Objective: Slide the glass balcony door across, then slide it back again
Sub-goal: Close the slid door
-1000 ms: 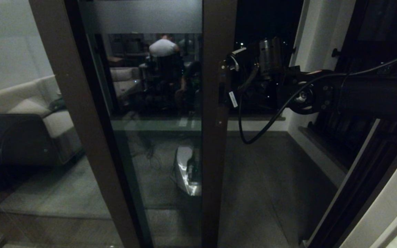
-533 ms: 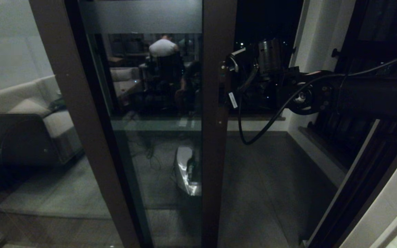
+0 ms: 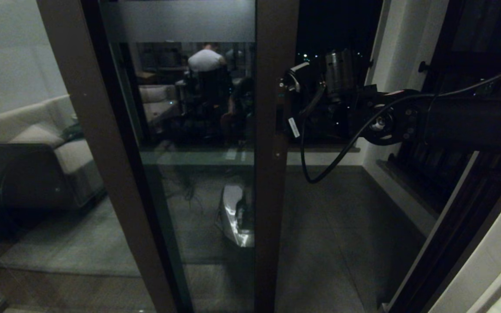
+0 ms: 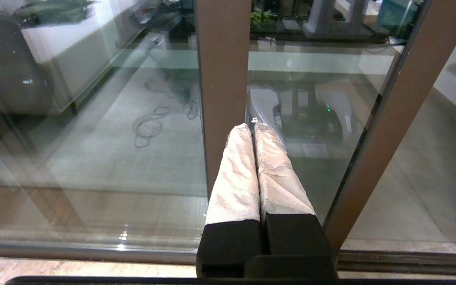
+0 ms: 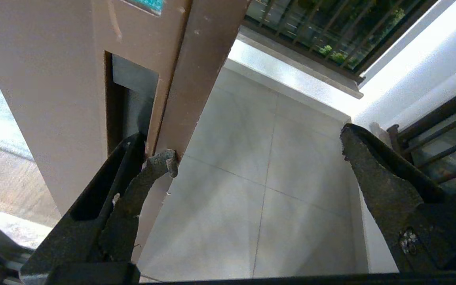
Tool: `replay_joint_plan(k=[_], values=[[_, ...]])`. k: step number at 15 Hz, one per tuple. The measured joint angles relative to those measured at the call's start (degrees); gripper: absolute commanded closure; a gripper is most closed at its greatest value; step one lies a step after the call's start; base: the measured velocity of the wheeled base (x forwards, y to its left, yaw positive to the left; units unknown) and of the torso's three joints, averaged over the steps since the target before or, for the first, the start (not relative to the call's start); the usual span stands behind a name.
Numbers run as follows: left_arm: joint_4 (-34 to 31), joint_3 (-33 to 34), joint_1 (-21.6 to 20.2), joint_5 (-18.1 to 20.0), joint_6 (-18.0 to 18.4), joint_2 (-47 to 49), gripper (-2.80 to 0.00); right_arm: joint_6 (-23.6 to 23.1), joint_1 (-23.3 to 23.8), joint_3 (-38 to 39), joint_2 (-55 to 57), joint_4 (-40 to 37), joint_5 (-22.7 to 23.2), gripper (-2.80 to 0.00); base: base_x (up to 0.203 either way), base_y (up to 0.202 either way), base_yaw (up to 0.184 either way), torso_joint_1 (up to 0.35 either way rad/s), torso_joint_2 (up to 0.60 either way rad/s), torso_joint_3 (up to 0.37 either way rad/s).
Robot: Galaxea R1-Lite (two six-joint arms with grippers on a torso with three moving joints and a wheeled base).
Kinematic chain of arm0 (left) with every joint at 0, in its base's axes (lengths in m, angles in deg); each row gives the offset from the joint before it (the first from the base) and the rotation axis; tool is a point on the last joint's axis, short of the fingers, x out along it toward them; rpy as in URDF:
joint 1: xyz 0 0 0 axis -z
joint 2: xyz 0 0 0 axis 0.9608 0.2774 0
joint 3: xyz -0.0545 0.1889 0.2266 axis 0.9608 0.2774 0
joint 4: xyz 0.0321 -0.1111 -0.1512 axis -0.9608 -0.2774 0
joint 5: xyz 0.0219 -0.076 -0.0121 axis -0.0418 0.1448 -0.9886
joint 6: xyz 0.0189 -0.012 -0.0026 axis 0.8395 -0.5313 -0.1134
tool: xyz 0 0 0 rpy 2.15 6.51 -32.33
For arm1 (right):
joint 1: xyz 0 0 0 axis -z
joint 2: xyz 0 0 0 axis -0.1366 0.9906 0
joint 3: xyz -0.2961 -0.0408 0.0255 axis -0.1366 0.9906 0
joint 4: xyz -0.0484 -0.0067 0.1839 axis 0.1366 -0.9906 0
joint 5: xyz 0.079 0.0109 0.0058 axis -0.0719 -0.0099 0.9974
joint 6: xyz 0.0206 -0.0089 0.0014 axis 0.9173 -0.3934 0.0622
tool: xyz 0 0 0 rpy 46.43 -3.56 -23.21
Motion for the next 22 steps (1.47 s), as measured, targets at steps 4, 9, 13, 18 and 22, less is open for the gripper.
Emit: replay_joint_plan(k=[4, 9, 13, 18, 22], values=[[0.0, 0.0, 0.0, 0.0, 0.0, 0.0, 0.00, 1.1, 0.0, 0.1, 0.0, 1.0, 0.0, -2.80, 0.000, 0.000, 0.000, 0.000, 0.00, 0.000], [0.0, 0.0, 0.0, 0.0, 0.0, 0.0, 0.00, 1.3, 0.0, 0.1, -0.3, 1.3, 0.0, -2.80, 0.000, 0.000, 0.000, 0.000, 0.00, 0.000], [0.0, 0.0, 0.0, 0.0, 0.0, 0.0, 0.00, 1.7, 0.0, 0.1, -0.7, 1.4, 0.0, -2.80, 0.000, 0.000, 0.000, 0.000, 0.00, 0.000], [0.0, 0.0, 0.0, 0.0, 0.0, 0.0, 0.00, 1.9, 0.0, 0.4, -1.6, 2.2, 0.0, -2.80, 0.000, 0.000, 0.000, 0.000, 0.00, 0.000], [0.0, 0.0, 0.0, 0.0, 0.0, 0.0, 0.00, 1.9, 0.0, 0.8, -2.2, 2.2, 0.0, -2.80, 0.000, 0.000, 0.000, 0.000, 0.00, 0.000]])
